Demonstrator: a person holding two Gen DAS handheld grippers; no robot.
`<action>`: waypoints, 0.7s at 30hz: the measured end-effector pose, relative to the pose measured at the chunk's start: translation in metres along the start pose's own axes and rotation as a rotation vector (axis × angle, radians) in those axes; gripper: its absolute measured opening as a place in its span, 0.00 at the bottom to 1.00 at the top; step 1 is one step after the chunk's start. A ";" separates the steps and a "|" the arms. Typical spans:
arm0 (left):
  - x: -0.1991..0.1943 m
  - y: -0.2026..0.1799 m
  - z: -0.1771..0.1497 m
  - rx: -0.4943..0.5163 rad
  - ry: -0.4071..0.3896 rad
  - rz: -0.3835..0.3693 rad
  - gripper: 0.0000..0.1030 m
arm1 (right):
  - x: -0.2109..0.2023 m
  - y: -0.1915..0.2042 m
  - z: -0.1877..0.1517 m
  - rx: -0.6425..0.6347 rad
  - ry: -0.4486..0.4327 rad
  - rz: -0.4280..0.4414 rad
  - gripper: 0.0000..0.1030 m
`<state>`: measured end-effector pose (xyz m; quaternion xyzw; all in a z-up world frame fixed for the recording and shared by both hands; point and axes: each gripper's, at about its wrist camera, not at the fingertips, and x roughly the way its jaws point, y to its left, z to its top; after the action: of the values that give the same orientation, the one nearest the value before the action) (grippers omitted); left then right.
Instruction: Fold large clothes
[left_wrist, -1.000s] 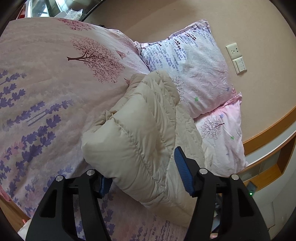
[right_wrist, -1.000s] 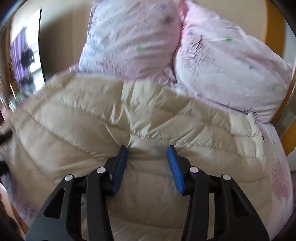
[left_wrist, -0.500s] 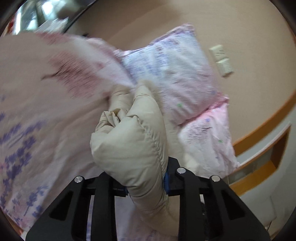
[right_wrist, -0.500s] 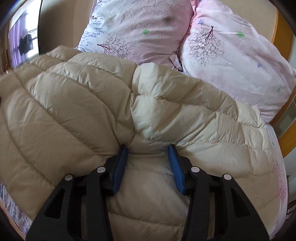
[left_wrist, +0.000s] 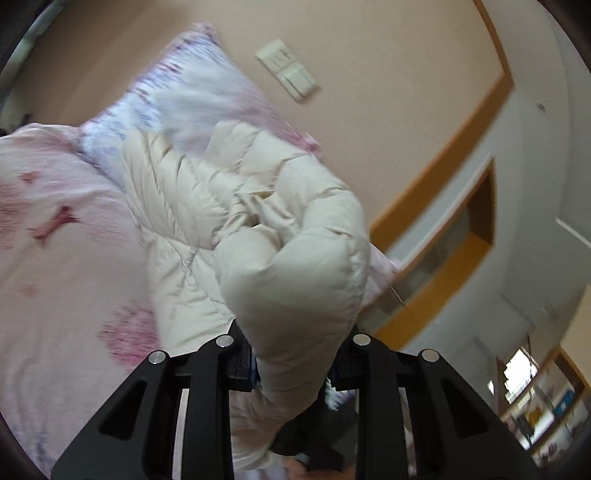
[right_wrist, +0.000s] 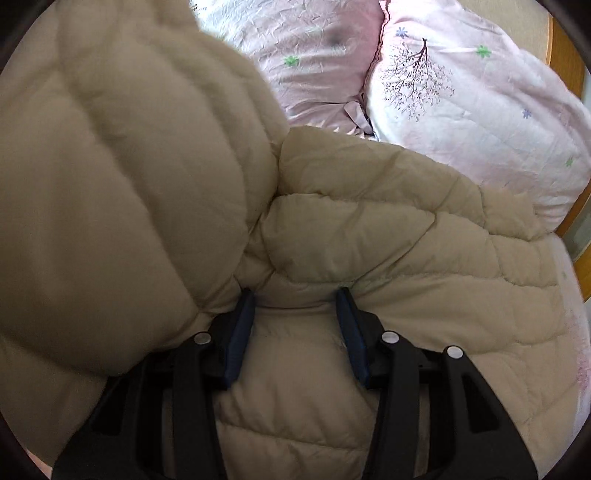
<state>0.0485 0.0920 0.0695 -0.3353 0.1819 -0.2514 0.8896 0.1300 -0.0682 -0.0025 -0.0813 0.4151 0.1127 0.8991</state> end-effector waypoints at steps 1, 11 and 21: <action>0.006 -0.004 -0.002 0.004 0.015 -0.014 0.25 | 0.000 -0.004 0.000 0.012 0.000 0.026 0.47; 0.050 -0.026 -0.018 0.037 0.140 -0.059 0.25 | -0.013 -0.046 -0.004 0.137 -0.041 0.275 0.49; 0.080 -0.046 -0.040 0.135 0.238 -0.017 0.25 | -0.083 -0.126 -0.046 0.232 -0.152 0.121 0.61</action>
<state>0.0787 -0.0034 0.0601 -0.2441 0.2660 -0.3087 0.8800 0.0782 -0.2113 0.0375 0.0572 0.3600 0.1240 0.9229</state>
